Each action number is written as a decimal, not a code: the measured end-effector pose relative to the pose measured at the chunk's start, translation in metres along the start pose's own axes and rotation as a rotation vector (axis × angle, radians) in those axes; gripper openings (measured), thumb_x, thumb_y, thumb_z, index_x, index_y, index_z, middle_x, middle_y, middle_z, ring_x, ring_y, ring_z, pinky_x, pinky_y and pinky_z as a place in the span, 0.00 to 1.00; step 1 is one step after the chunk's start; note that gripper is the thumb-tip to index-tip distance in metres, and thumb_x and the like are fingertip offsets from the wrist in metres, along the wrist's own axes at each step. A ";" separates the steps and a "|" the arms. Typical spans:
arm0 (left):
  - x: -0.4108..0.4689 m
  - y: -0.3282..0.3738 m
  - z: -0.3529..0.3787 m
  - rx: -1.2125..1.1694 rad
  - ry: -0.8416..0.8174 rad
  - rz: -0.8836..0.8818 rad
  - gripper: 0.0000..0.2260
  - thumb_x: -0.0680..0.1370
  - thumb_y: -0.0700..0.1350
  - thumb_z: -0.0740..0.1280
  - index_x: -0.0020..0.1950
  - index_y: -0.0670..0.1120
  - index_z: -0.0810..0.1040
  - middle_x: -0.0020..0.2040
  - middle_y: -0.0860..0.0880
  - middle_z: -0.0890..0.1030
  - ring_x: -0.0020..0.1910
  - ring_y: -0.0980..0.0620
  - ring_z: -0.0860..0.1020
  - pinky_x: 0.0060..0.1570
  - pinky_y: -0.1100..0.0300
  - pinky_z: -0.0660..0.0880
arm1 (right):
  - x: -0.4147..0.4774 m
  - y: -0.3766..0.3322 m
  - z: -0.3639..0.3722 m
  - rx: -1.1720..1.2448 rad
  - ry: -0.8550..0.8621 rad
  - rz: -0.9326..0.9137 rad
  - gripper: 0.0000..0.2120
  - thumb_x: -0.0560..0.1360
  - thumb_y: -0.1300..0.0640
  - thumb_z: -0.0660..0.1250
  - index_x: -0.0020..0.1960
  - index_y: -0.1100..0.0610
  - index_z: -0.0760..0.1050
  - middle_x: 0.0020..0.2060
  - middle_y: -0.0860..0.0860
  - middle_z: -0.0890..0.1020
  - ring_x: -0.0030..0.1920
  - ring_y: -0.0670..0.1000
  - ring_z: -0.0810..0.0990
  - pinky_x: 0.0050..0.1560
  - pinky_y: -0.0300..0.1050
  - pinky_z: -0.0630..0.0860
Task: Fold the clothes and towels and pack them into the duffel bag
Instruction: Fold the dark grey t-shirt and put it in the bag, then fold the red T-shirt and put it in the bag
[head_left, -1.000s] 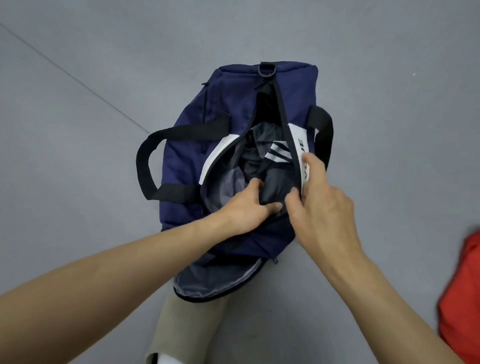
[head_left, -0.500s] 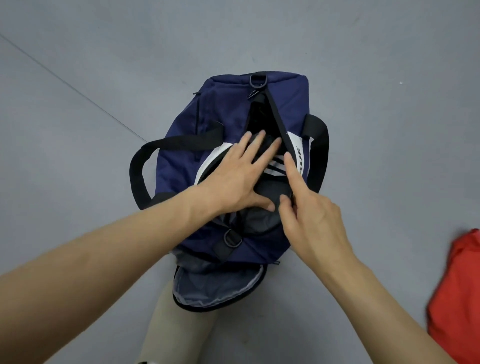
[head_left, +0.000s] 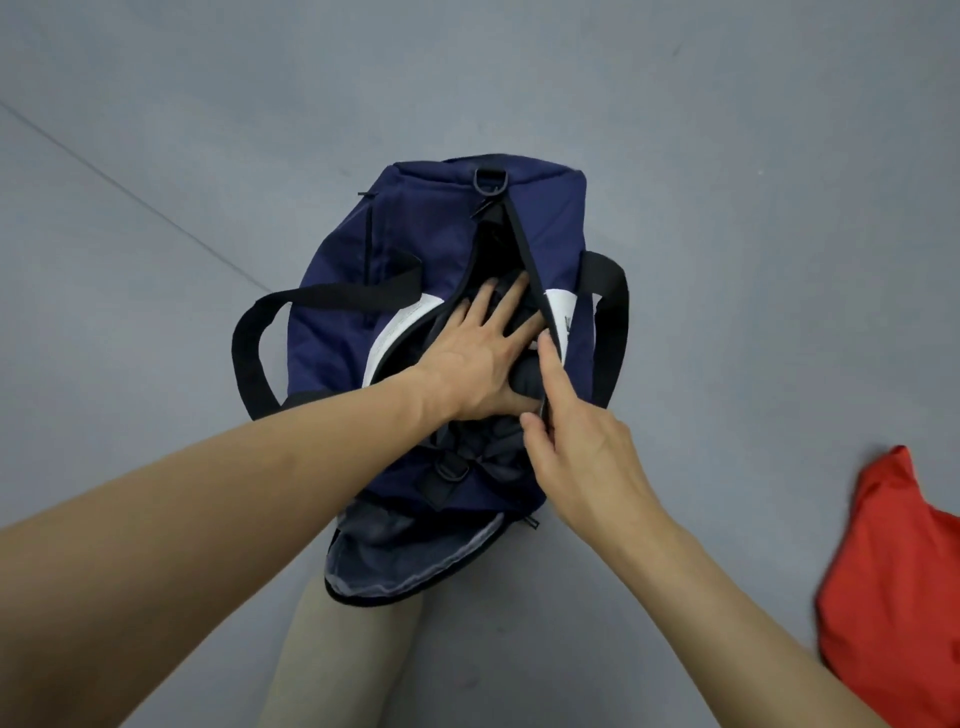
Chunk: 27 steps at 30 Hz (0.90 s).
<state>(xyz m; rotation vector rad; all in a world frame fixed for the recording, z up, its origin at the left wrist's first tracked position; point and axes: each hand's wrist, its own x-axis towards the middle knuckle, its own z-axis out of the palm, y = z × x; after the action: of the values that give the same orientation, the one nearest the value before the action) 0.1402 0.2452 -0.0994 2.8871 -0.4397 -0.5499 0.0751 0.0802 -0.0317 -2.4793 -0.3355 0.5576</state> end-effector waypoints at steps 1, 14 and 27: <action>-0.001 -0.001 -0.001 -0.012 0.005 0.007 0.46 0.69 0.70 0.60 0.81 0.55 0.47 0.82 0.44 0.40 0.80 0.36 0.41 0.78 0.38 0.51 | 0.003 -0.002 0.002 -0.007 0.000 0.004 0.35 0.83 0.53 0.57 0.81 0.43 0.38 0.33 0.47 0.75 0.35 0.52 0.76 0.41 0.51 0.76; -0.080 0.037 0.015 -0.753 0.195 -0.404 0.31 0.84 0.58 0.57 0.83 0.55 0.46 0.83 0.54 0.45 0.81 0.58 0.46 0.79 0.52 0.50 | -0.032 0.010 -0.017 -0.062 0.057 -0.157 0.38 0.80 0.40 0.59 0.79 0.38 0.36 0.35 0.43 0.73 0.37 0.49 0.75 0.41 0.50 0.77; -0.074 0.219 -0.046 -0.515 0.122 0.372 0.31 0.80 0.63 0.55 0.81 0.54 0.59 0.81 0.56 0.57 0.81 0.60 0.49 0.78 0.56 0.51 | -0.260 0.250 -0.093 -0.182 0.168 0.337 0.37 0.77 0.33 0.52 0.80 0.51 0.58 0.78 0.53 0.65 0.77 0.53 0.64 0.76 0.43 0.58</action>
<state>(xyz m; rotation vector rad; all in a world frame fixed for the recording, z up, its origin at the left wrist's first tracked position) 0.0366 0.0669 0.0149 2.2613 -0.6800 -0.3563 -0.0827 -0.2571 -0.0256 -2.7580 0.1064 0.4631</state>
